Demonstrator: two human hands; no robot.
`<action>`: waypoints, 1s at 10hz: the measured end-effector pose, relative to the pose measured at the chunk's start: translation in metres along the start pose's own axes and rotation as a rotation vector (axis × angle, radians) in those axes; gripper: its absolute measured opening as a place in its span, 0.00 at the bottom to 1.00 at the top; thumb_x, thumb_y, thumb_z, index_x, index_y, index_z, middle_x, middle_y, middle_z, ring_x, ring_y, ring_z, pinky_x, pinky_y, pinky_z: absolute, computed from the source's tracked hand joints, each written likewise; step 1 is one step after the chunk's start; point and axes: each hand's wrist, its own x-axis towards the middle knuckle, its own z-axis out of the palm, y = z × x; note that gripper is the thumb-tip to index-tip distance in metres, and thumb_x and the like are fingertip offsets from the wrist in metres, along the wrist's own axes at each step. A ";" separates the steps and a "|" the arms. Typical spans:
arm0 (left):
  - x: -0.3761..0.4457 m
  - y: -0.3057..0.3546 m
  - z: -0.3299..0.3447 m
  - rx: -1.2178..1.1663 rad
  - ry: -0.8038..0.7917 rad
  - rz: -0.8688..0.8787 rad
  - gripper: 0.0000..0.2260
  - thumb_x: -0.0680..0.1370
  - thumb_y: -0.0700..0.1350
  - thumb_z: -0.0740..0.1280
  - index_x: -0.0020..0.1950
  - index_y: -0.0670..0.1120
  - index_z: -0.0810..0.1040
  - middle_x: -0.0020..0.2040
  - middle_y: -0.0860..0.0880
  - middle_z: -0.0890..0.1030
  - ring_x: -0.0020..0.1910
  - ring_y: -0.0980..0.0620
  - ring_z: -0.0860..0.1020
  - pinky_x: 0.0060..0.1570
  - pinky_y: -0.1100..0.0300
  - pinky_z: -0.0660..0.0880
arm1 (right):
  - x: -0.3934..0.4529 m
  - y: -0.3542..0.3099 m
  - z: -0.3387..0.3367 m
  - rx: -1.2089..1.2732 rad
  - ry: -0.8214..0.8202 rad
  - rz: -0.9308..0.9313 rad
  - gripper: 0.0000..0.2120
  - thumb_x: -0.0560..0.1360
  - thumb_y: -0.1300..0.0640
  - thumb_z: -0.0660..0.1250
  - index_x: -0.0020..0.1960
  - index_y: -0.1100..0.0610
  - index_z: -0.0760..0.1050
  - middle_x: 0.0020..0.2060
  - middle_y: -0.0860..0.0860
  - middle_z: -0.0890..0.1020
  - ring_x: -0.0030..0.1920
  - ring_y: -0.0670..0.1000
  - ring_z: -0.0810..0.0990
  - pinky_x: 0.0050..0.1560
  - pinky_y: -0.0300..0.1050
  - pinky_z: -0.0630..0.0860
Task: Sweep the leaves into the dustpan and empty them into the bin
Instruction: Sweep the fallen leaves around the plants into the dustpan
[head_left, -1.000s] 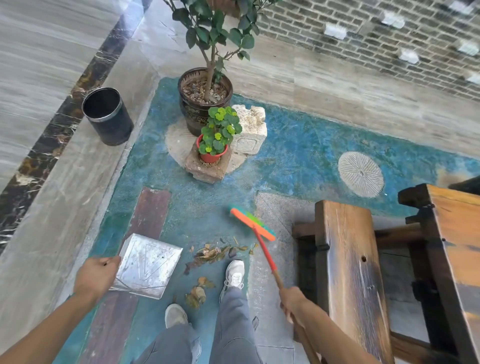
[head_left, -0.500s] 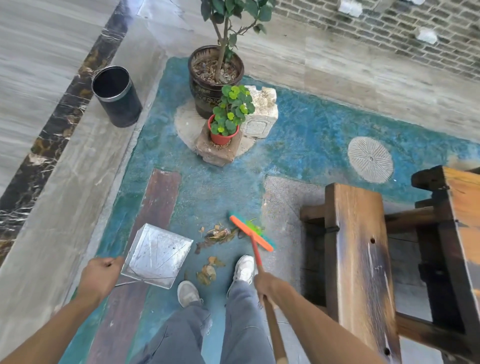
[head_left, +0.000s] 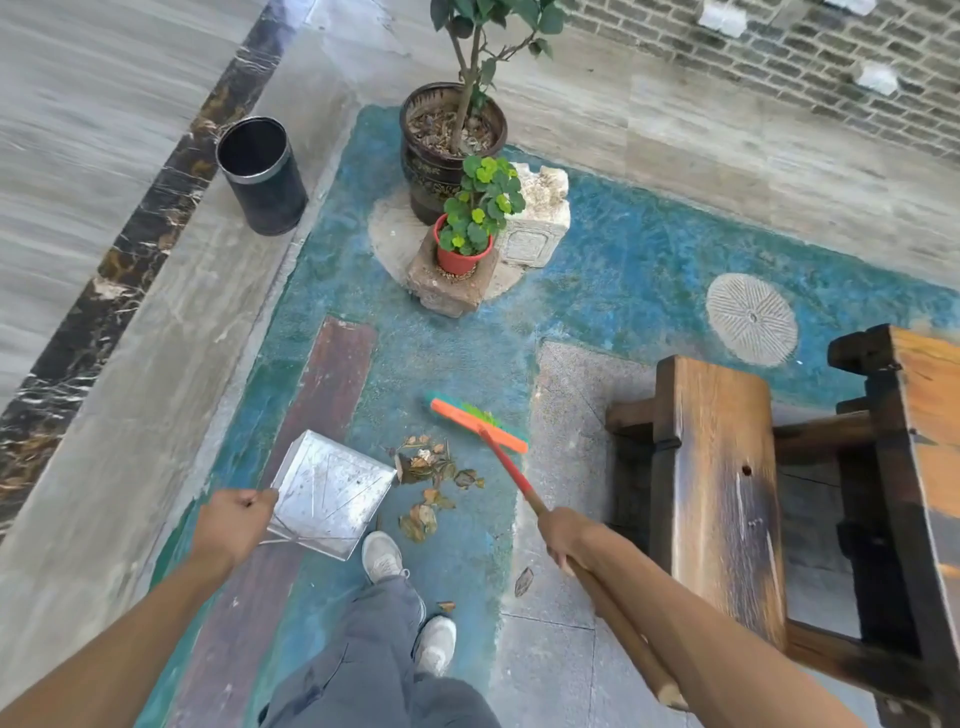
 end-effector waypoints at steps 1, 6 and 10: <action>-0.025 -0.022 0.008 0.033 0.014 0.058 0.23 0.77 0.39 0.66 0.28 0.49 0.56 0.23 0.52 0.55 0.25 0.51 0.55 0.29 0.57 0.54 | 0.019 -0.008 -0.001 -0.109 0.057 -0.051 0.20 0.81 0.58 0.54 0.68 0.66 0.69 0.65 0.65 0.73 0.65 0.63 0.73 0.23 0.34 0.70; -0.120 -0.121 0.011 0.060 0.154 0.102 0.22 0.75 0.43 0.65 0.26 0.49 0.57 0.23 0.53 0.55 0.24 0.51 0.55 0.26 0.57 0.55 | 0.015 0.105 0.101 -0.586 0.115 -0.199 0.20 0.76 0.59 0.57 0.69 0.57 0.68 0.48 0.54 0.76 0.54 0.56 0.80 0.52 0.48 0.77; -0.161 -0.174 0.000 0.018 0.218 -0.088 0.19 0.77 0.41 0.67 0.28 0.48 0.64 0.23 0.49 0.60 0.26 0.50 0.59 0.30 0.56 0.60 | -0.015 0.180 0.053 -0.690 0.186 -0.200 0.15 0.81 0.49 0.54 0.58 0.54 0.75 0.48 0.51 0.82 0.44 0.51 0.81 0.46 0.45 0.77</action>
